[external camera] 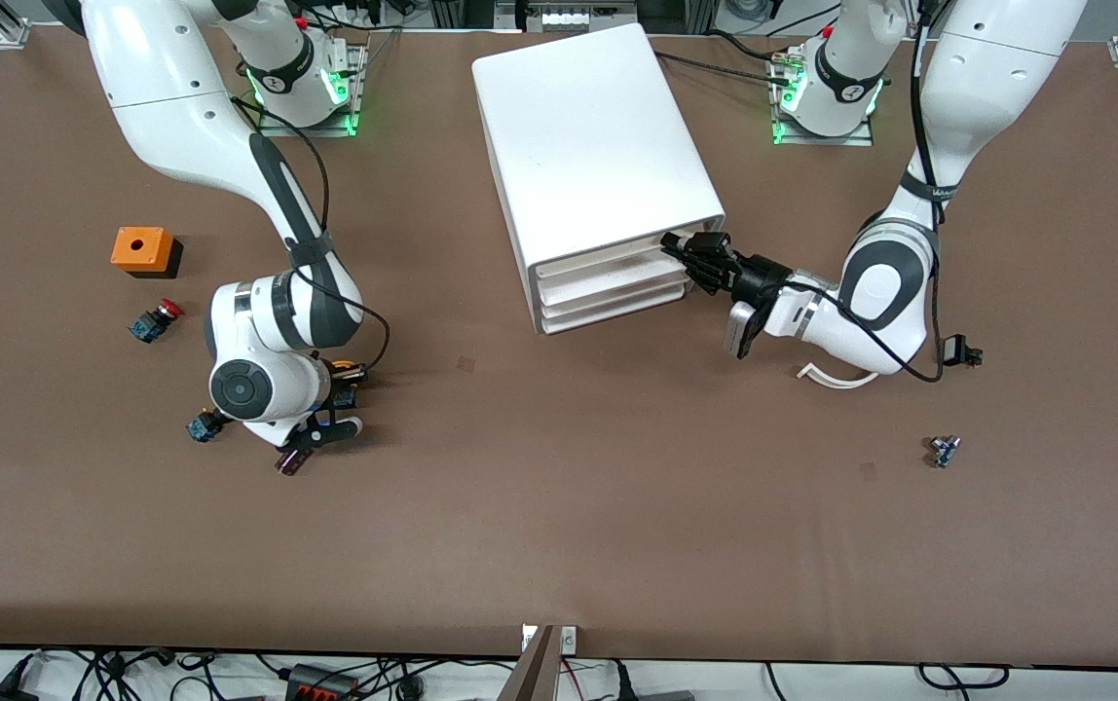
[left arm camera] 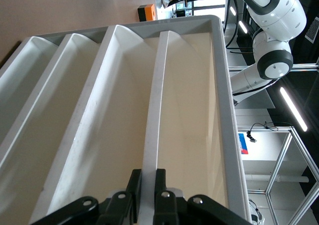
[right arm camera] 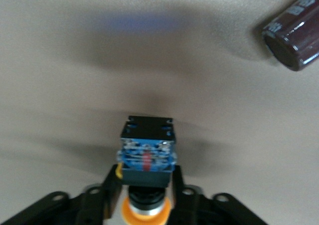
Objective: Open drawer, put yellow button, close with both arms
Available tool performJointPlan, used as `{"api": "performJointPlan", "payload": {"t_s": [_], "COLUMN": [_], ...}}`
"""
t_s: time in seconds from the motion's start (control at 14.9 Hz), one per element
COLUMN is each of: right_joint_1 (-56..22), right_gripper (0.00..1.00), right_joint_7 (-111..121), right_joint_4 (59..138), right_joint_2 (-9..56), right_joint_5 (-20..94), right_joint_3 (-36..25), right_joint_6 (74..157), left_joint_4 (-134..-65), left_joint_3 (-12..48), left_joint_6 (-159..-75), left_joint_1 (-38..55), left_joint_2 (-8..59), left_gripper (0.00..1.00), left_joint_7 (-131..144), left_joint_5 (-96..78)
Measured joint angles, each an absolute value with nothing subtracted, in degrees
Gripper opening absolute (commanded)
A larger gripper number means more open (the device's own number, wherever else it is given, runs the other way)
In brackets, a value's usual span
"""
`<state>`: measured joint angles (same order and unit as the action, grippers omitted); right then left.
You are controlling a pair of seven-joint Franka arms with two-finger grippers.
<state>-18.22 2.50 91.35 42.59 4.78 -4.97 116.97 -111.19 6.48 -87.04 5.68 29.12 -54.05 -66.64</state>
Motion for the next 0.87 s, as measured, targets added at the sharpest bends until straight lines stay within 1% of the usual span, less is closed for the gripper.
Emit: {"api": "performJointPlan", "payload": {"t_s": [0.13,0.34,0.47,0.67,0.87], "right_joint_1": [-18.2,-18.2,-18.3,-19.0,-21.3], "right_gripper": [0.0,0.0,0.0,0.0,0.0], "right_joint_7": [2.5,2.6,2.6,2.7,2.7], "right_joint_4": [90.8,87.9,84.8,77.7,69.2], "right_joint_2": [42.6,42.4,42.1,40.9,39.9], "right_joint_5": [4.8,4.8,4.8,4.8,4.8], "right_joint_3": [-5.0,-5.0,-5.0,-5.0,-4.9], "right_joint_6": [117.1,117.1,115.9,110.3,104.2], "left_joint_4": [-111.0,-108.8,-105.0,-98.6,-95.2], "left_joint_3": [6.5,5.9,4.8,2.9,2.6], "left_joint_6": [-87.1,-87.3,-87.3,-87.0,-86.2], "left_joint_1": [5.7,5.4,4.8,4.1,3.8], "left_joint_2": [29.1,30.2,32.3,36.2,38.4], "left_gripper": [0.0,0.0,0.0,0.0,0.0], "left_joint_7": [-54.1,-54.1,-54.1,-54.1,-54.0], "left_joint_5": [-66.6,-66.6,-66.6,-66.6,-66.6]}}
